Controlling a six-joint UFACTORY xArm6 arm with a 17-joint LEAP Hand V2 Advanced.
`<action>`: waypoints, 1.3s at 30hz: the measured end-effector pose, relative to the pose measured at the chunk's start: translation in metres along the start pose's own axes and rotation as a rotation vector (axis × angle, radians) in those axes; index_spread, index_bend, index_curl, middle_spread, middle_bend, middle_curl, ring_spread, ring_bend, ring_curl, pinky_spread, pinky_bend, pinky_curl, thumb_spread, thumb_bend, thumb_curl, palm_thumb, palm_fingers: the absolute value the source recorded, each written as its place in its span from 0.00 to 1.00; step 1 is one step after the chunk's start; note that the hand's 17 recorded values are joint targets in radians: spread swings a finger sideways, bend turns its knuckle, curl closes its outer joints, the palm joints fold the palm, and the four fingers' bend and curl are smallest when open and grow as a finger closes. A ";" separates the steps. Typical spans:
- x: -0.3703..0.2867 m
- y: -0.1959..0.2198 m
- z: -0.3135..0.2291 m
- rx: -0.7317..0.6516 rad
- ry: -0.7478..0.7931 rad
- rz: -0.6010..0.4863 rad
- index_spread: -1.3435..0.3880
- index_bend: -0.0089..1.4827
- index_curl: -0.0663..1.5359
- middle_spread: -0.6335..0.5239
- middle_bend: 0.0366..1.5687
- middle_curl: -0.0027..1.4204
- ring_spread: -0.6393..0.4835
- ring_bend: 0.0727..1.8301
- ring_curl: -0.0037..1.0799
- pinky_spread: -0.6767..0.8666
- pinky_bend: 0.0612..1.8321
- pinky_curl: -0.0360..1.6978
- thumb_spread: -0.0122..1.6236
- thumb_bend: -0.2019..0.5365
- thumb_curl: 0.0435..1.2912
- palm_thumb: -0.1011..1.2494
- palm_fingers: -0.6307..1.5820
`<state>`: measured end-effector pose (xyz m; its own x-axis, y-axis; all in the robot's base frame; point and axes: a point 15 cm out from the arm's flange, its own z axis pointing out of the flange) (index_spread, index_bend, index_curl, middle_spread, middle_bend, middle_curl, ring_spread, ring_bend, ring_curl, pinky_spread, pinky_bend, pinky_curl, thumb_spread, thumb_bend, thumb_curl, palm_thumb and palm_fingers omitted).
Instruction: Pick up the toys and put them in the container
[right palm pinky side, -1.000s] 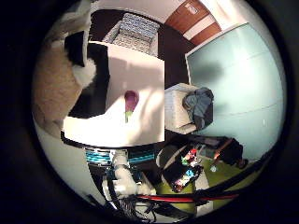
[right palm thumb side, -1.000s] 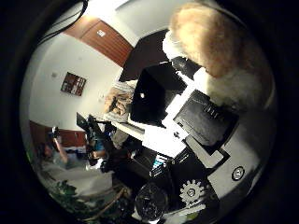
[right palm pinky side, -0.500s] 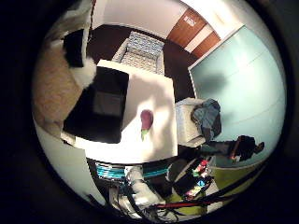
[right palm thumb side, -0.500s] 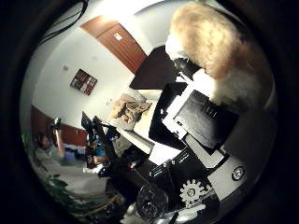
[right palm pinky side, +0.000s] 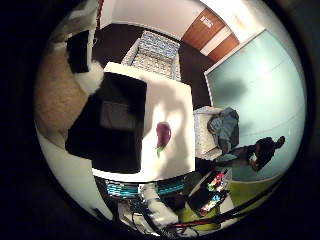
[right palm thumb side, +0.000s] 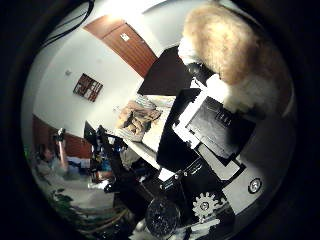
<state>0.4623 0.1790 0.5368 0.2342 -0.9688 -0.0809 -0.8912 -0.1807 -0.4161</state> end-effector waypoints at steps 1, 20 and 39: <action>0.000 -0.001 0.004 -0.005 0.002 0.000 0.64 0.72 0.62 0.40 0.80 0.63 0.33 0.67 0.83 0.27 0.58 0.70 0.45 0.23 0.65 0.82 0.77; 0.007 0.011 0.017 -0.073 0.008 -0.042 0.50 0.14 0.31 0.55 0.19 0.28 0.73 0.30 0.35 0.73 0.37 0.44 0.68 0.23 0.27 0.47 0.31; 0.059 0.025 -0.005 -0.093 0.056 0.009 0.54 0.12 0.23 0.57 0.13 0.24 0.76 0.21 0.23 0.80 0.30 0.28 0.67 0.24 0.22 0.46 0.37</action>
<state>0.4520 0.1161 0.5260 0.2062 -0.9780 -0.0324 -0.9259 -0.1843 -0.3299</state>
